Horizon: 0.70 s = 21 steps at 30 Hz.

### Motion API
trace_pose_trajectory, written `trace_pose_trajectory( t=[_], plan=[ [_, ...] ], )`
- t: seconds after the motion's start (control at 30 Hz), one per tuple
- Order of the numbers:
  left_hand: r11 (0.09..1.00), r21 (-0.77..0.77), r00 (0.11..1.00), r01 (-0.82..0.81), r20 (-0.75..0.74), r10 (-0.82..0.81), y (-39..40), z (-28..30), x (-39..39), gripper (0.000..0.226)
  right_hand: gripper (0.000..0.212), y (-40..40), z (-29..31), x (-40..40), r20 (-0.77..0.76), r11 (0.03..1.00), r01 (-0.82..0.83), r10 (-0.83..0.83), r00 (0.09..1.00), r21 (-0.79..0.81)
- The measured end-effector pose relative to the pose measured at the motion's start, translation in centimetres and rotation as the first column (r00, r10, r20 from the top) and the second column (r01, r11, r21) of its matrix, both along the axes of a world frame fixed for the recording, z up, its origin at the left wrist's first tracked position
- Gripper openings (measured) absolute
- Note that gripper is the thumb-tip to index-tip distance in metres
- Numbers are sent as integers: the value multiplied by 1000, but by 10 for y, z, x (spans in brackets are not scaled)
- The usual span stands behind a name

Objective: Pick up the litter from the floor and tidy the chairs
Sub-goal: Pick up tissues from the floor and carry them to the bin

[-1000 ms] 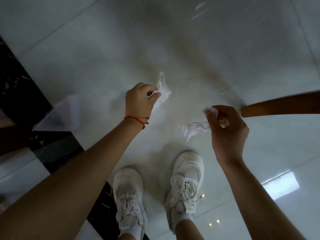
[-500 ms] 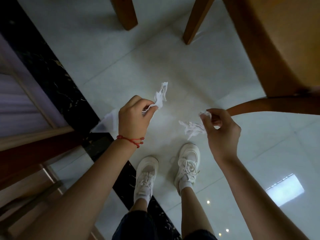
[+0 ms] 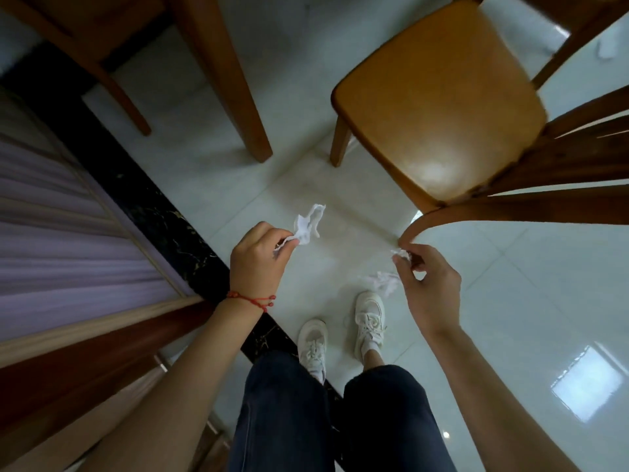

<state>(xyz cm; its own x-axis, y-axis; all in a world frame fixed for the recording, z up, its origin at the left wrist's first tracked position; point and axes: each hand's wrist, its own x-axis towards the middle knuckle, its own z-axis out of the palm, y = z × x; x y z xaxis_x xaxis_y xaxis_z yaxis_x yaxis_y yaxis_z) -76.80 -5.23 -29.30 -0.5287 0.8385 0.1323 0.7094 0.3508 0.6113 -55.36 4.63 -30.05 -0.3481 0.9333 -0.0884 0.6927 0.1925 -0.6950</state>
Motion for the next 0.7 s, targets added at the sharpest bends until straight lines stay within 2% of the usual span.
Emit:
trace_pose_trajectory(
  t=[0.3, 0.47, 0.7],
  plan=[
    [990, -16, 990, 139, -11, -139, -19, 89, 69, 13, 11, -40, 92, 68, -15, 991, 100, -99, 995, 90],
    [973, -29, 973, 230, 18, -229, 1, 117, 127, 13, 10, -63, 116, 138, -23, 953, 283, -282, 959, 107],
    [842, -21, 835, 539, -119, -537, 39, 137, 237, 18, 8, -99, 135, 273, -35, 819, 551, -553, 832, 156]
  ],
)
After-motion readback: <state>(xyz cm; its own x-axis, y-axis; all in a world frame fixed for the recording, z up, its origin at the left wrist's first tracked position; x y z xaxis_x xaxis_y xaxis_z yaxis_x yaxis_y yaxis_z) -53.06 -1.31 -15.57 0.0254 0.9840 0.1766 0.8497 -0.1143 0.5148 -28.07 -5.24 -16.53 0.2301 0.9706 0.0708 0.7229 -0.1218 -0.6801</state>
